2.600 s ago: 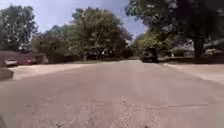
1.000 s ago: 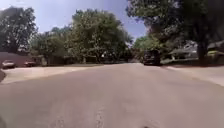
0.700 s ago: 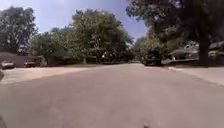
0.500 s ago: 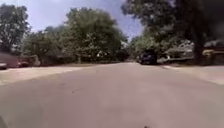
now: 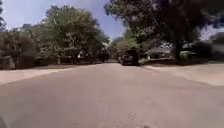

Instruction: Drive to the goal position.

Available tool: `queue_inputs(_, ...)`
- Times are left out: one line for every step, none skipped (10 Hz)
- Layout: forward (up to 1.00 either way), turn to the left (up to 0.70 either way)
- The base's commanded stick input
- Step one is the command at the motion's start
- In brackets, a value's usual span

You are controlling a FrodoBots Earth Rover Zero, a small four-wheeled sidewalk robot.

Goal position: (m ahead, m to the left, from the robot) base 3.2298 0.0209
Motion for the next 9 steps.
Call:
queue_inputs(0.70, 0.00)
queue_inputs(0.70, 0.00)
queue_inputs(0.70, 0.00)
queue_inputs(0.70, 0.00)
queue_inputs(0.70, 0.00)
queue_inputs(0.70, 0.00)
queue_inputs(0.70, 0.00)
queue_inputs(0.70, 0.24)
queue_inputs(0.70, 0.35)
